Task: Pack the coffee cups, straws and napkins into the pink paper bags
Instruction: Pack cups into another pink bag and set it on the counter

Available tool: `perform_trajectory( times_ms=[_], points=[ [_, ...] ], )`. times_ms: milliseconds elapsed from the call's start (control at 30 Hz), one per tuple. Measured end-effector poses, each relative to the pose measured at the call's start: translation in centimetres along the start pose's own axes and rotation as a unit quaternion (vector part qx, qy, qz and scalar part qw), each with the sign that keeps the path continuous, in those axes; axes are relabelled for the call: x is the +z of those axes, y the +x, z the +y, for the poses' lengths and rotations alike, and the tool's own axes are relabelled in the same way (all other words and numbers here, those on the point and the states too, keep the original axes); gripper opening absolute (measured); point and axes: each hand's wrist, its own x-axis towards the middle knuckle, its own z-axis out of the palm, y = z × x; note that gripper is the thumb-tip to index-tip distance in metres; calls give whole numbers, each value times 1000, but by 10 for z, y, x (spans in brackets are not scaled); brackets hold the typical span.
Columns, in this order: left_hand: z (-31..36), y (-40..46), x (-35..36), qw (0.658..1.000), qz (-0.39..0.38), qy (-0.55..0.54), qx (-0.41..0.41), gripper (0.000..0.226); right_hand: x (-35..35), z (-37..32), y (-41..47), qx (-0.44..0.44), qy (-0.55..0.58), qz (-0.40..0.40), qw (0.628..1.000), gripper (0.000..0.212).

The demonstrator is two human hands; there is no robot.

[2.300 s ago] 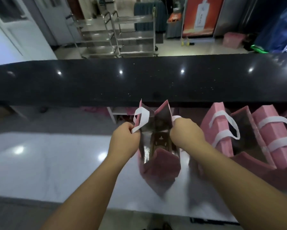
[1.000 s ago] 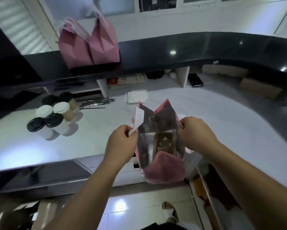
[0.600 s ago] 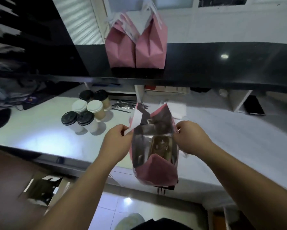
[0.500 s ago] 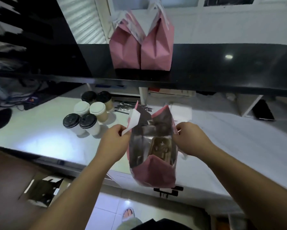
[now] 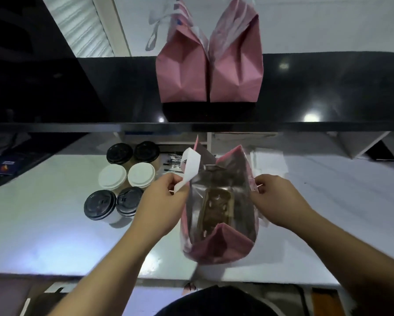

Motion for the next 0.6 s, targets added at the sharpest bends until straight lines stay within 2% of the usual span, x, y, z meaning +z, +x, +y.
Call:
perform_trajectory(
  times_ms=[200, 333, 400, 500, 533, 567, 600],
  points=[
    [-19, 14, -7, 996, -88, -28, 7, 16, 23, -15, -7, 37, 34, 27, 998, 14],
    [-22, 14, -10, 987, -142, -69, -5, 29, 27, -19, -11, 35, 27, 27, 999, 12],
    [-24, 12, -17, 973, -220, -69, -1, 49, 26, -20, -12, 31, 21, 27, 999, 12],
    [-30, 12, -40, 927, -368, -74, 8, 67, 25, -18, -13, 27, 21, 18, 999, 12],
    [-36, 14, -48, 928, -368, -53, 11, 64, 26, -18, -13, 26, 22, 15, 999, 13],
    [-42, 17, -55, 946, -322, -11, 15, 56, 26, -18, -13, 25, 23, 13, 999, 13],
    [-49, 22, -61, 970, -237, 45, 20, 46, 26, -18, -13, 23, 25, 13, 999, 13]
  ],
)
